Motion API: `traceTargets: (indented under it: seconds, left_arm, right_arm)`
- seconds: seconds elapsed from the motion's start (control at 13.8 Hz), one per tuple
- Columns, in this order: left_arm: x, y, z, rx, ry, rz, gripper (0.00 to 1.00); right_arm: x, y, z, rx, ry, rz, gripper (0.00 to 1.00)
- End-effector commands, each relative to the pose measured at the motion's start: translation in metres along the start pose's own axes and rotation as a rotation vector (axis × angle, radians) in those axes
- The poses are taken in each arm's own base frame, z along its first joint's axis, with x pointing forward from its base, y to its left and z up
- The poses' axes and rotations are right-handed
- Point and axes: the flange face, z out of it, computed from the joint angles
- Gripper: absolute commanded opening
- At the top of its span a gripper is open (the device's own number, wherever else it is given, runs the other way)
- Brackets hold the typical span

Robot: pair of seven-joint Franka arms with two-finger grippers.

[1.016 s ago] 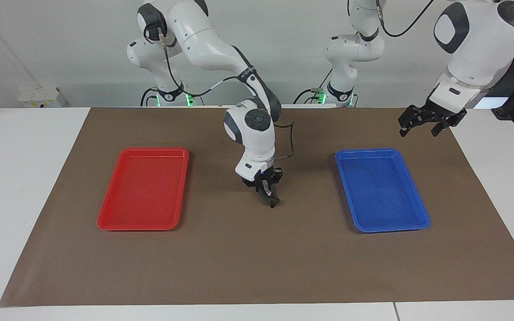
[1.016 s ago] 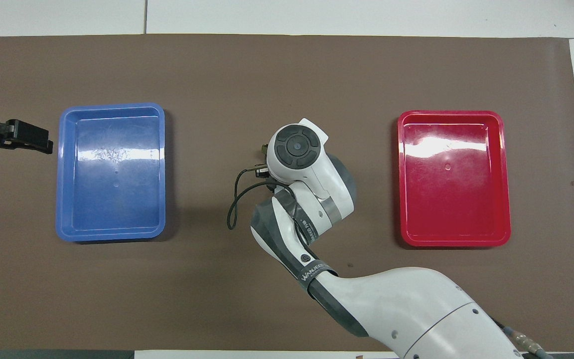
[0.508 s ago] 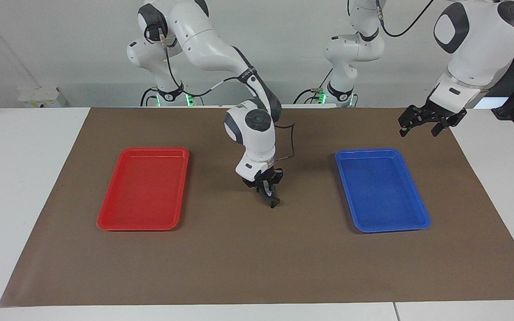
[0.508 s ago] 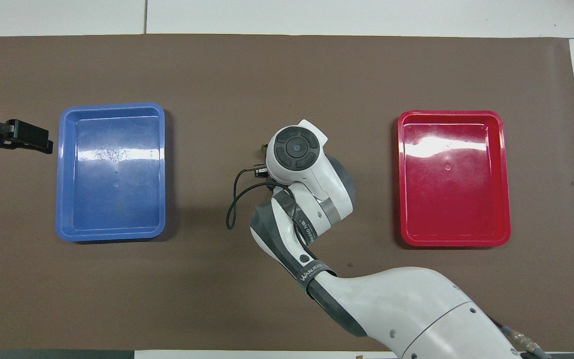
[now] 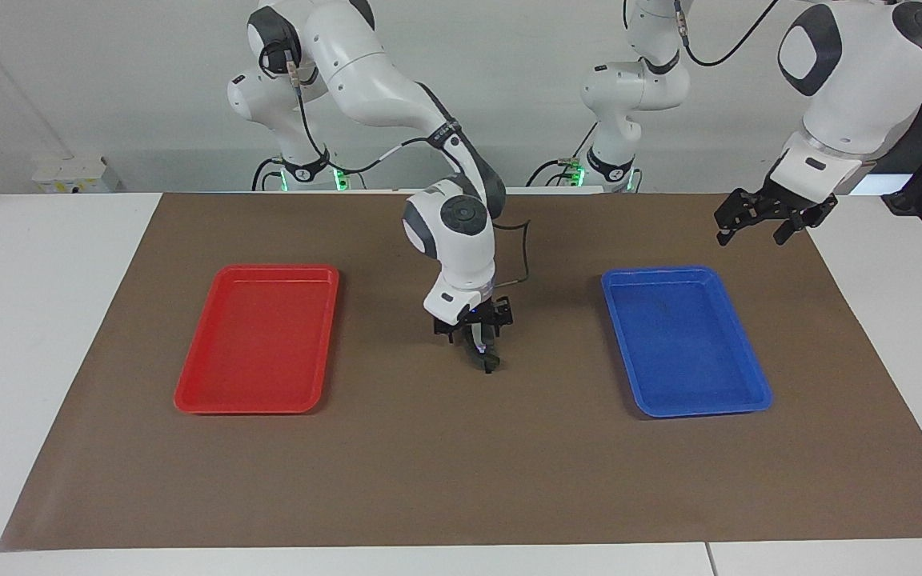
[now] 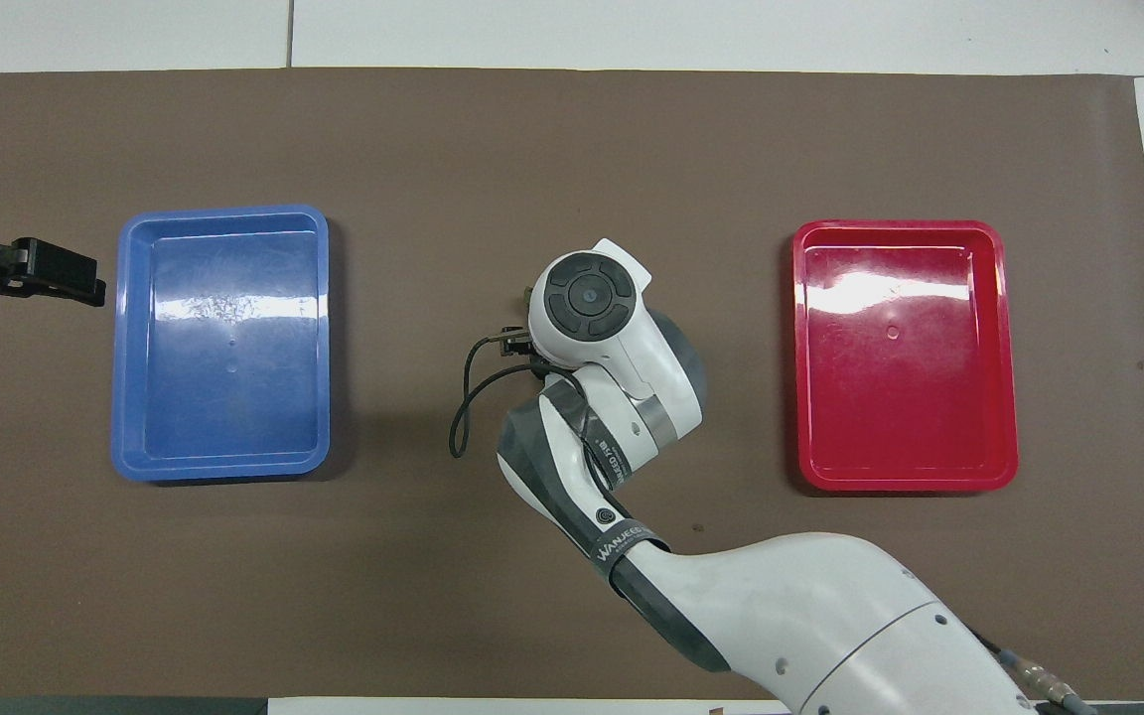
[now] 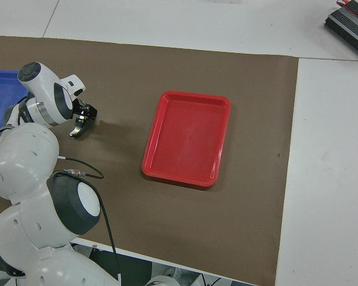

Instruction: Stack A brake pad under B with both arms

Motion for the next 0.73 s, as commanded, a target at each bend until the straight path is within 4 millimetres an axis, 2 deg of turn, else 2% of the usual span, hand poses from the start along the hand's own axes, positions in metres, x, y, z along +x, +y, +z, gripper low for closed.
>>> traceTargets:
  seconds: [0.0,0.22,0.36,0.65]
  left_arm:
    - [-0.008,-0.001,-0.001,-0.014,-0.002,0.001,1.0]
    - [-0.008,-0.001,-0.001,-0.014,-0.002,0.001,1.0]
    - [-0.008,-0.001,-0.001,-0.014,-0.002,0.001,1.0]
    - [-0.008,-0.001,-0.002,-0.014,0.0,0.001,1.0]
  right_arm:
    - [0.002,0.001,-0.014,0.007,0.005,0.05,1.0]
    - [0.01,0.016,-0.044,-0.015,0.008,0.059,1.0]
    - [0.021,0.041,-0.08,-0.027,0.038,0.084,1.0]
    - [0.045,0.136,-0.168,-0.057,0.093,0.19,1.0]
